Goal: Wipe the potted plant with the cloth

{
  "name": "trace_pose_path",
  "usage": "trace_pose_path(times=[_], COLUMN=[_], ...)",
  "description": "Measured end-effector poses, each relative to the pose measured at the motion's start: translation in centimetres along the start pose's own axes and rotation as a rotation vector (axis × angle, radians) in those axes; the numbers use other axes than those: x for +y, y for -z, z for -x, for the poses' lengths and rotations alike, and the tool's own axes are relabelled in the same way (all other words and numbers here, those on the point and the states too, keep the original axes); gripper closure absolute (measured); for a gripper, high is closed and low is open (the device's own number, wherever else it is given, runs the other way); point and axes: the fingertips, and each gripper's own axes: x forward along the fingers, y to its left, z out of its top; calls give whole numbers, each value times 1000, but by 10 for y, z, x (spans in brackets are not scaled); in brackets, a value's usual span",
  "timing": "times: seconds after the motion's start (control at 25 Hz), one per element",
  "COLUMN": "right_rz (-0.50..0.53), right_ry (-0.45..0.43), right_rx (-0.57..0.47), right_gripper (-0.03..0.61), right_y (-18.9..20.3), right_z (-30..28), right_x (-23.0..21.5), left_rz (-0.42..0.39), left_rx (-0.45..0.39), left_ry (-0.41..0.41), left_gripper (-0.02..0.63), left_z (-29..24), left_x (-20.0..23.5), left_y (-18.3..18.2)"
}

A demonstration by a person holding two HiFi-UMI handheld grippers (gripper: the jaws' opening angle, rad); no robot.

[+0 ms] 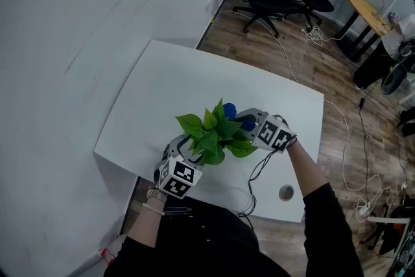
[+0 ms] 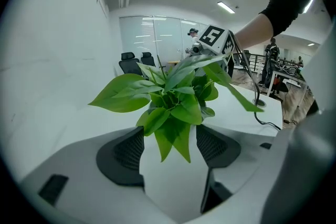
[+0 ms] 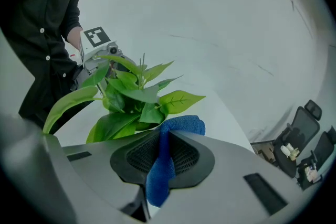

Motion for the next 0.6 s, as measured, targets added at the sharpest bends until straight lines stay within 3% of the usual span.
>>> trace_pose_path(times=[0.2,0.6], right_rz=[-84,-319], right_ry=[38,209], right_rx=[-6,-116], right_gripper=[504,503], right_y=[14,22], right_z=[6,7], right_x=[23,66], left_rz=[4,-2], left_rx=[1,-12], left_ry=[9,15], left_gripper=[296,296], left_z=[3,4], left_x=[-1,-1], left_y=[2,-1])
